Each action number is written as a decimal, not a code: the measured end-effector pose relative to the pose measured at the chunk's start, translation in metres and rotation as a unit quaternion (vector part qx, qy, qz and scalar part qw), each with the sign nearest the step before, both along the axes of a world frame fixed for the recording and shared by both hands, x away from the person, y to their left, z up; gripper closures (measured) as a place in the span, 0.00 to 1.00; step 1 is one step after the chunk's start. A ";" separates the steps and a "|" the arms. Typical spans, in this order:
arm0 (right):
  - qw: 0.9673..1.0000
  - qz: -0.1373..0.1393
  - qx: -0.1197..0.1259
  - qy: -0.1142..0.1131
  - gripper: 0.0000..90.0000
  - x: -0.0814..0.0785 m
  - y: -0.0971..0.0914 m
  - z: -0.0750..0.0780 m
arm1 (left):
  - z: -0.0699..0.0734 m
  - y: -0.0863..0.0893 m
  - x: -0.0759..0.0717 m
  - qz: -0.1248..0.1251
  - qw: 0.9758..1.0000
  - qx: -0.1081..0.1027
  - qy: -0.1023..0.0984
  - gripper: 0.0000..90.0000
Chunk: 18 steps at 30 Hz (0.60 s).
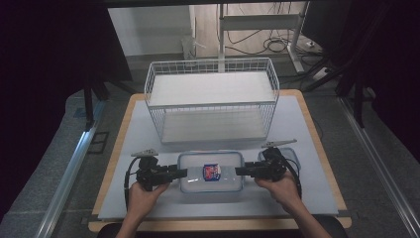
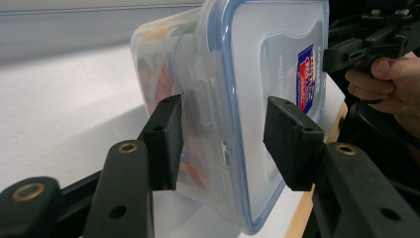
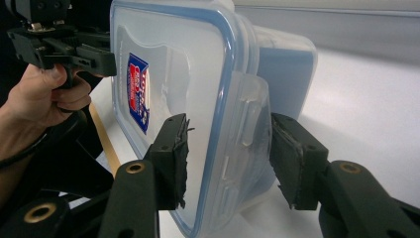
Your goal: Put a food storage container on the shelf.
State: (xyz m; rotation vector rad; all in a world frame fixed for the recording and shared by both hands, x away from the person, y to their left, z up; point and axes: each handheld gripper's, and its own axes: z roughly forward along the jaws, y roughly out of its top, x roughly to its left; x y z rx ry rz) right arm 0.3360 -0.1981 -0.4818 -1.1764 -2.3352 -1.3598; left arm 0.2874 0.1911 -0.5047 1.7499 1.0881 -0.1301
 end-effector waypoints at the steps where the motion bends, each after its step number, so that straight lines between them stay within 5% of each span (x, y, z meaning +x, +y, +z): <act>1: 1.000 0.000 0.000 0.000 0.57 0.000 0.000 0.000 | 0.000 0.000 0.000 0.000 1.000 0.000 0.000 0.56; 6: 1.000 0.001 0.004 -0.024 0.57 -0.008 -0.001 -0.002 | 0.001 -0.001 -0.005 -0.006 1.000 0.008 -0.010 0.56; 18: 0.999 0.000 0.005 -0.034 0.56 -0.012 -0.002 -0.005 | -0.005 0.000 -0.007 -0.012 1.000 0.003 -0.003 0.56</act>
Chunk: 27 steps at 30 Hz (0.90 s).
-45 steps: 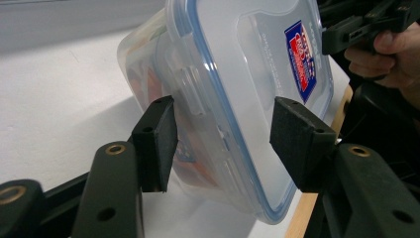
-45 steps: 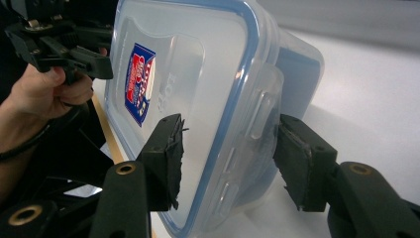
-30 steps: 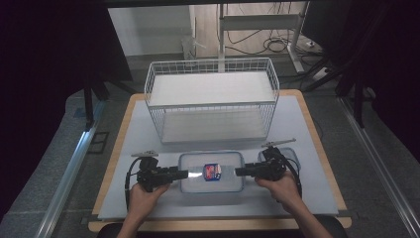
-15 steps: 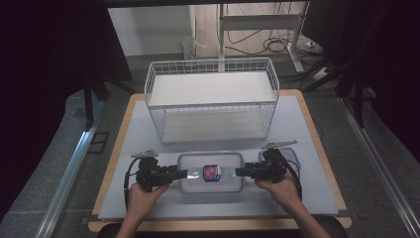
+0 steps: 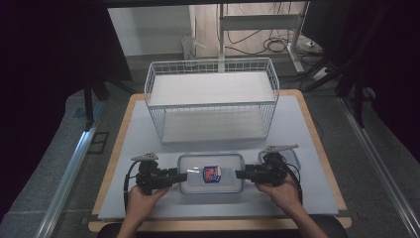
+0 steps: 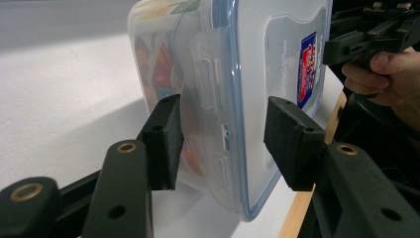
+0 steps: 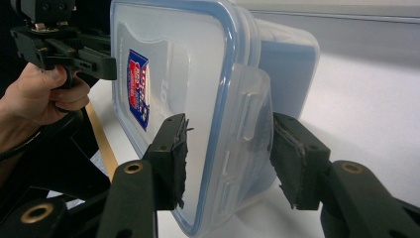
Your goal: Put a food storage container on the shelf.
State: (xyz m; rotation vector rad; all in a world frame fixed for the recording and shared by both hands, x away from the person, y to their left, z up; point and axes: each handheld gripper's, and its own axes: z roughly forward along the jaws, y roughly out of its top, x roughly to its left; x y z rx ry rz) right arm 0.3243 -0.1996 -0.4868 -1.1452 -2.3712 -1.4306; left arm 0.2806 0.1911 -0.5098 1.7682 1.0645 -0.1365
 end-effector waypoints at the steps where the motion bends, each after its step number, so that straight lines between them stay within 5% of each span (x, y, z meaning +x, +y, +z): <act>1: 1.000 0.000 0.001 0.000 0.56 0.000 0.000 0.000 | 0.000 0.000 0.000 0.000 1.000 0.000 0.000 0.56; 20: 0.999 -0.006 0.020 0.042 0.57 0.002 -0.003 -0.006 | -0.001 0.003 0.003 0.002 1.000 -0.016 0.019 0.59; 27: 0.999 -0.018 0.026 0.033 0.58 0.003 -0.005 0.000 | 0.005 0.000 0.007 0.004 1.000 -0.014 0.016 0.59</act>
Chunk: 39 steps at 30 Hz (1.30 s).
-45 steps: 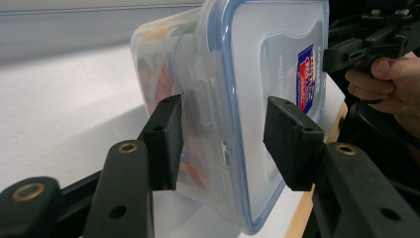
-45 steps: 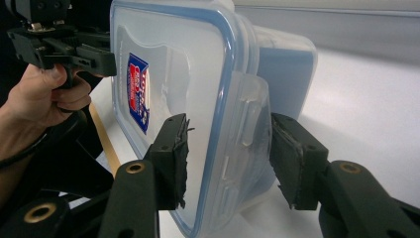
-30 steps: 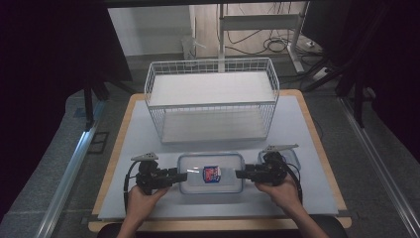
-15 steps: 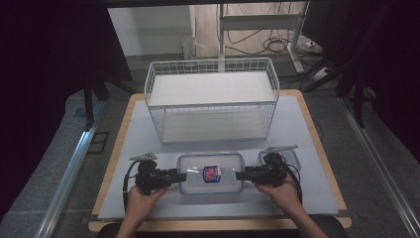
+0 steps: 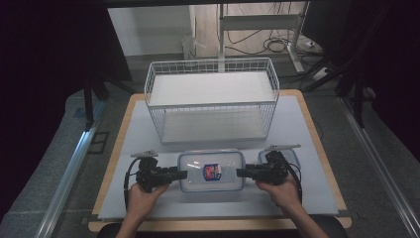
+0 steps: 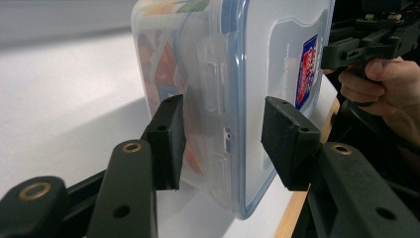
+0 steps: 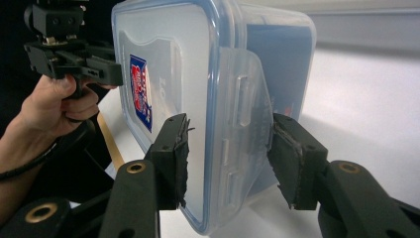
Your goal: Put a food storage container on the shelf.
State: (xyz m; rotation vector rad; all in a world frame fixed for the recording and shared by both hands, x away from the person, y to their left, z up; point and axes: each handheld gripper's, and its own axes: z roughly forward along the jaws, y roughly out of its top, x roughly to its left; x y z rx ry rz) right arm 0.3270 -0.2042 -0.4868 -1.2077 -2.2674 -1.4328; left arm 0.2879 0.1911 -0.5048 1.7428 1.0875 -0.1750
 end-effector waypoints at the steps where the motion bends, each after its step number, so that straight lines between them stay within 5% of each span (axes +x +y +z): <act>1: 1.000 -0.001 0.002 -0.001 0.58 0.000 -0.001 0.001 | 0.001 0.000 0.001 0.000 1.000 -0.002 -0.002 0.59; 11: 1.000 -0.005 0.017 -0.016 0.58 0.004 -0.004 0.022 | 0.030 0.000 0.009 0.000 0.999 -0.005 -0.031 0.59; 39: 0.996 -0.004 0.035 -0.083 0.59 0.045 -0.003 0.115 | 0.122 0.002 0.049 0.007 0.997 -0.003 -0.078 0.59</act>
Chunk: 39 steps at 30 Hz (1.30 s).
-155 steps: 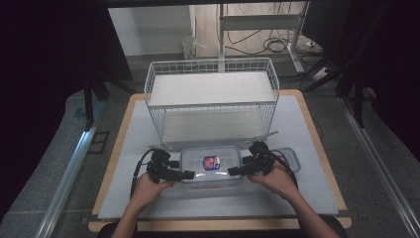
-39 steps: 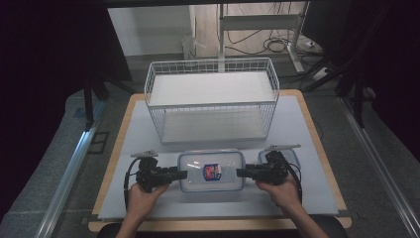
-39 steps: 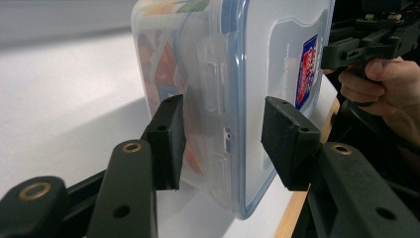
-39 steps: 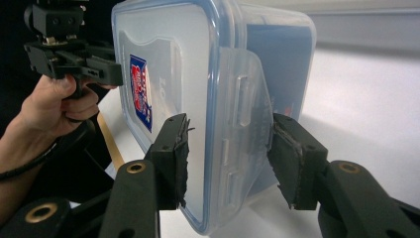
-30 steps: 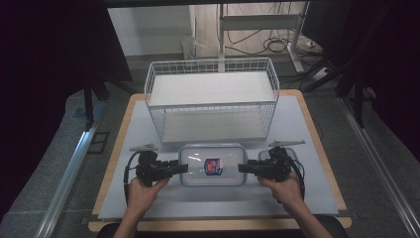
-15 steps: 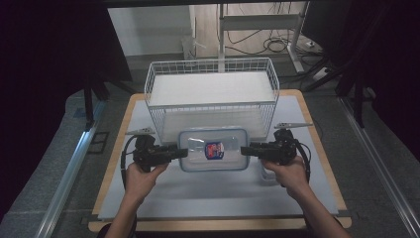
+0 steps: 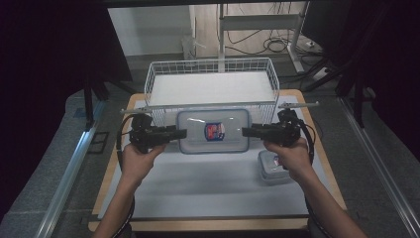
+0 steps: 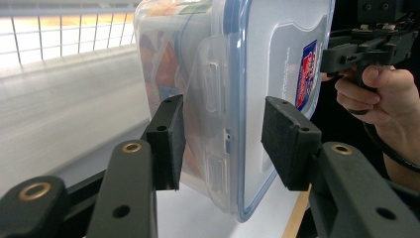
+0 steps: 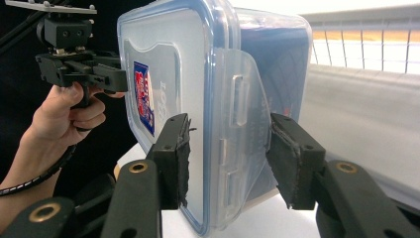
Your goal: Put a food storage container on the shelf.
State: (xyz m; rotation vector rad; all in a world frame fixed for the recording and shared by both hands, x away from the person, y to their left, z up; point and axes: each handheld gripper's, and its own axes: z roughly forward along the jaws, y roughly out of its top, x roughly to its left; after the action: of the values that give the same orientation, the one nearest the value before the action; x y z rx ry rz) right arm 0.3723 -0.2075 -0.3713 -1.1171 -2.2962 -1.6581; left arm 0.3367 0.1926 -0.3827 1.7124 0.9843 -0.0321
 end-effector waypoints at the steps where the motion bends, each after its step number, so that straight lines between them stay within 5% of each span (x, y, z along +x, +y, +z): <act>1: 1.000 0.000 -0.001 -0.001 0.59 0.002 0.001 0.003 | 0.002 0.000 0.001 0.000 1.000 -0.001 -0.001 0.59; 20: 1.000 -0.007 0.011 -0.021 0.58 0.045 0.012 0.054 | 0.060 0.010 0.044 0.011 1.000 0.008 -0.017 0.58; 39: 1.000 -0.025 0.017 0.003 0.57 0.090 0.016 0.065 | 0.070 0.011 0.089 0.033 0.999 -0.005 0.003 0.57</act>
State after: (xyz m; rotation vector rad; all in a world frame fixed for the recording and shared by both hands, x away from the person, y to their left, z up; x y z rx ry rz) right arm 0.4627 -0.1913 -0.3065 -1.1796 -2.2451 -1.7029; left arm 0.4253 0.2038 -0.3124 1.6702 1.0423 -0.0002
